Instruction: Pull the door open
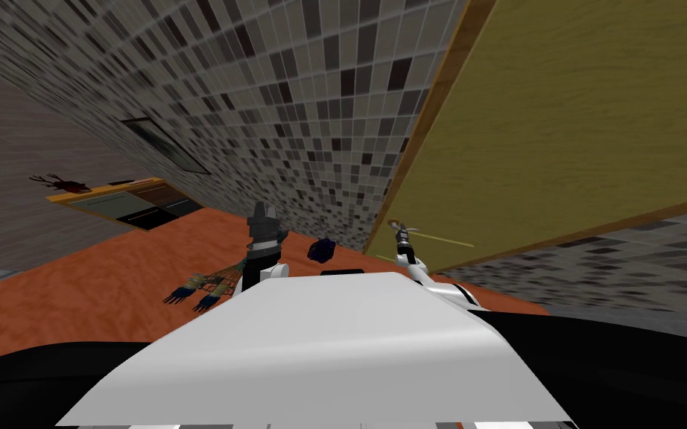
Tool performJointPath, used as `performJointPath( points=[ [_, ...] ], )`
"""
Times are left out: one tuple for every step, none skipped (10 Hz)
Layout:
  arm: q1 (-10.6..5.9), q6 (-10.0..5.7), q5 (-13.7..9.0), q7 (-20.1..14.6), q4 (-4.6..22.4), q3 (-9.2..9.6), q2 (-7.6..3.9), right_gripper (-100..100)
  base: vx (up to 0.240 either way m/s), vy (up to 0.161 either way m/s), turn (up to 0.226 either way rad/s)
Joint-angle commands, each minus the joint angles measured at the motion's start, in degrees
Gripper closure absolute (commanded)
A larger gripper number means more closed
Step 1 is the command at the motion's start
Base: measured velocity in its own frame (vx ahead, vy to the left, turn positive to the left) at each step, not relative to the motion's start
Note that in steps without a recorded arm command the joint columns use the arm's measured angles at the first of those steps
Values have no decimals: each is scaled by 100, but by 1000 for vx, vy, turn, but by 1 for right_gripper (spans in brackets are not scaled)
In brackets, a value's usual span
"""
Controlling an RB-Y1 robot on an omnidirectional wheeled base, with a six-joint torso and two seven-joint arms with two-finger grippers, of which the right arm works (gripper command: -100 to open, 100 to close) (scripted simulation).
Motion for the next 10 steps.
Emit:
performJointPath(
  points=[
    [4, 8, -6, 17, -6, -15, 9, -100, 166, -88, 15],
    [0, 2, -4, 9, 0, -9, 5, -100, 77, -38, 9],
    [0, 2, -4, 9, 0, -9, 5, 100, -10, 3, -3],
    [0, 2, -4, 9, 0, -9, 5, 100, -29, 14, -8],
    [0, 2, -4, 9, 0, -9, 5, 100, -24, 10, -1],
    [0, 2, -4, 9, 0, -9, 5, 100, -15, 4, 1],
    [0, 2, -4, 9, 0, -9, 5, 100, -7, 1, 0],
    [0, 2, -4, 9, 0, -9, 5, 100, 0, 0, 0],
    [26, -3, 39, -74, -10, 76, -20, 100, -113, -40, 76],
    [30, -9, 51, -96, -17, 99, -28, 100, -189, -41, 85]
  ],
)
